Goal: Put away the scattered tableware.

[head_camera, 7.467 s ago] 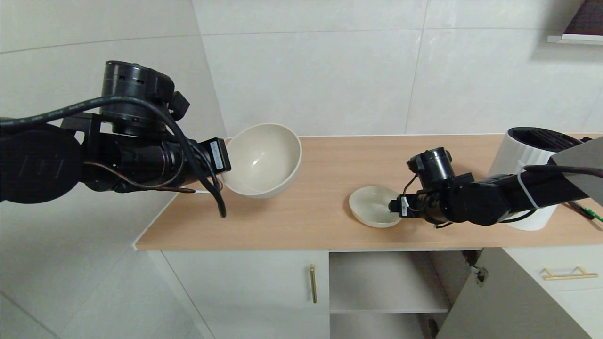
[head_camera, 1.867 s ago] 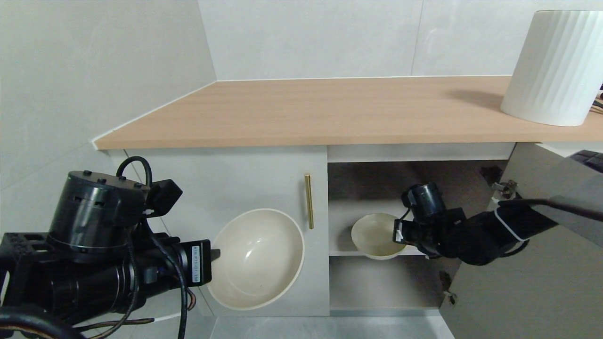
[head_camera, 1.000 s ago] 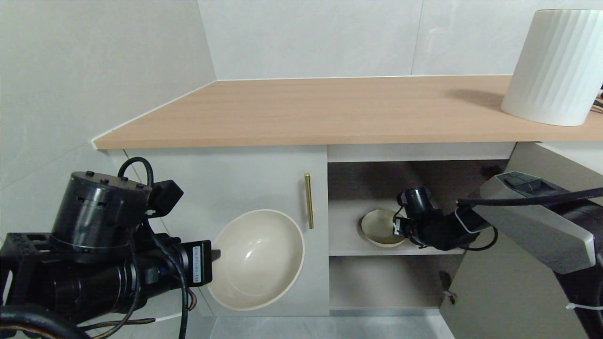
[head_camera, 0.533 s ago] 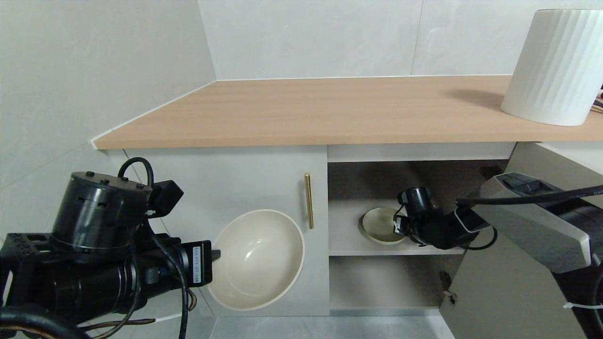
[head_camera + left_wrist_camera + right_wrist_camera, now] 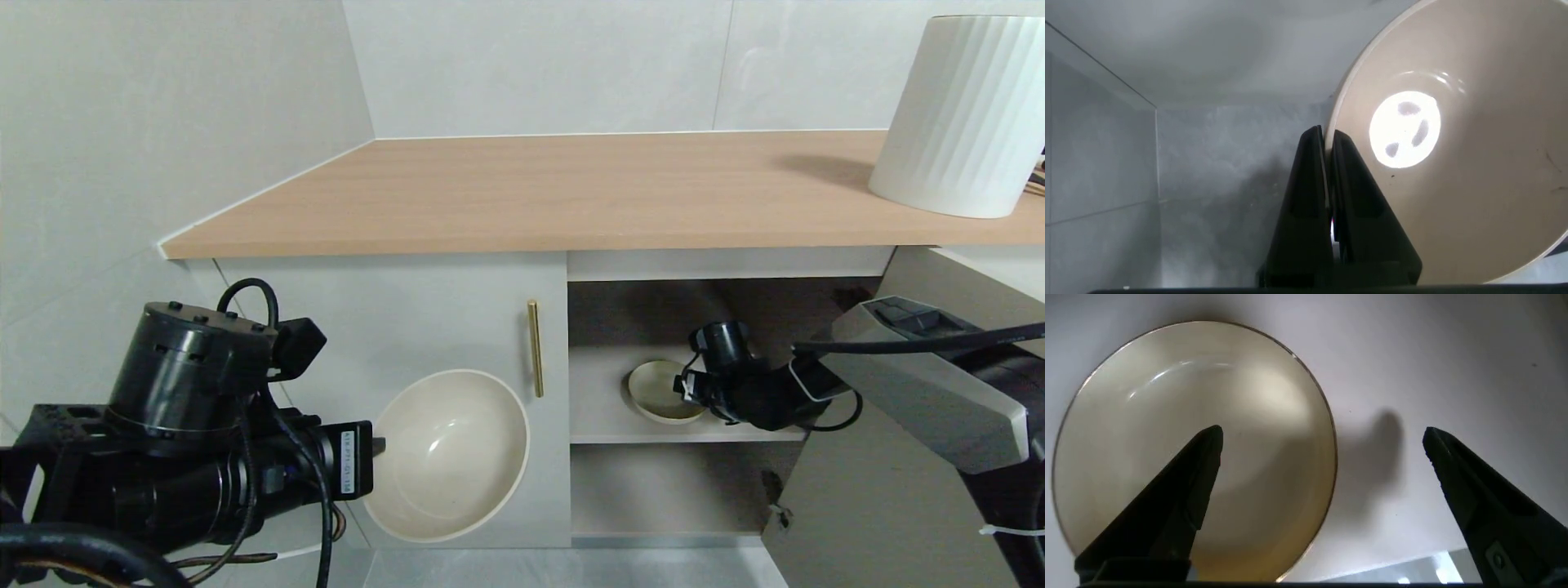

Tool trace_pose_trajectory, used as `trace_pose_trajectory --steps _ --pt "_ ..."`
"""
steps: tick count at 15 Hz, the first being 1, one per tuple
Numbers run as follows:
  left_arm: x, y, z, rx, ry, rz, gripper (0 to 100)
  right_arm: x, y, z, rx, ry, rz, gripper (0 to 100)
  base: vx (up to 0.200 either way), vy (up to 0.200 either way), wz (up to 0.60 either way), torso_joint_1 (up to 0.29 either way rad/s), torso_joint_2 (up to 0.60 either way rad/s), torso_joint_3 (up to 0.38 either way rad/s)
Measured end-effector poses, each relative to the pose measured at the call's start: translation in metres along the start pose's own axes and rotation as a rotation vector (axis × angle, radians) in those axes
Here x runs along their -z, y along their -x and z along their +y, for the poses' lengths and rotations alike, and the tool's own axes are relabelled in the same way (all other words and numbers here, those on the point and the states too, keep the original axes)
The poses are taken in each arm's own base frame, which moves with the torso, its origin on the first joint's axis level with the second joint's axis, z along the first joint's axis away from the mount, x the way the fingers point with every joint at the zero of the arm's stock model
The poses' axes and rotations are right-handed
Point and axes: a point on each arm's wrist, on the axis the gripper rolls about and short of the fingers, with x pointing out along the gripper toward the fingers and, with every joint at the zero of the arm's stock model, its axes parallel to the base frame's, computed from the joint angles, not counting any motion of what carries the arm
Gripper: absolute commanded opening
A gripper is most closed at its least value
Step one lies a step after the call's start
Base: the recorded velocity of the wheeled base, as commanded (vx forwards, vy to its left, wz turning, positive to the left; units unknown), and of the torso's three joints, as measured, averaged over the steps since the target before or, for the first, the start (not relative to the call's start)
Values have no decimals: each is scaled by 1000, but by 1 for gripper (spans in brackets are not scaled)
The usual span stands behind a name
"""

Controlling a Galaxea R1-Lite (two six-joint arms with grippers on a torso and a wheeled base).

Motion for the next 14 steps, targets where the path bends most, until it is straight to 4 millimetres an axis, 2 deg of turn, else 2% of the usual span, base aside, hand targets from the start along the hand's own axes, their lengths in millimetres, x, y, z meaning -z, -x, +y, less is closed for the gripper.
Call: trace_pose_trajectory --steps 1,3,5,7,9,11,14 --pt "0 -2 -1 3 -6 2 0 -1 6 0 -3 -2 2 100 0 0 0 0 0 0" --pt "0 -8 -7 16 -48 5 0 -2 35 4 -32 8 14 100 0 0 0 0 0 0" --pt "6 -19 -11 12 -87 42 0 1 75 13 -114 45 40 100 0 0 0 0 0 0" --pt "16 -36 -17 -8 -121 91 0 4 124 27 -240 100 55 100 0 0 0 0 0 0" --pt "24 -56 -22 -51 -143 87 0 14 175 40 -365 173 60 100 0 0 0 0 0 0" --pt "33 -72 -25 -83 -162 78 0 23 216 46 -479 244 66 100 0 0 0 0 0 0" --pt "44 -81 -29 -87 -187 116 0 32 253 51 -585 296 64 100 0 0 0 0 0 0"
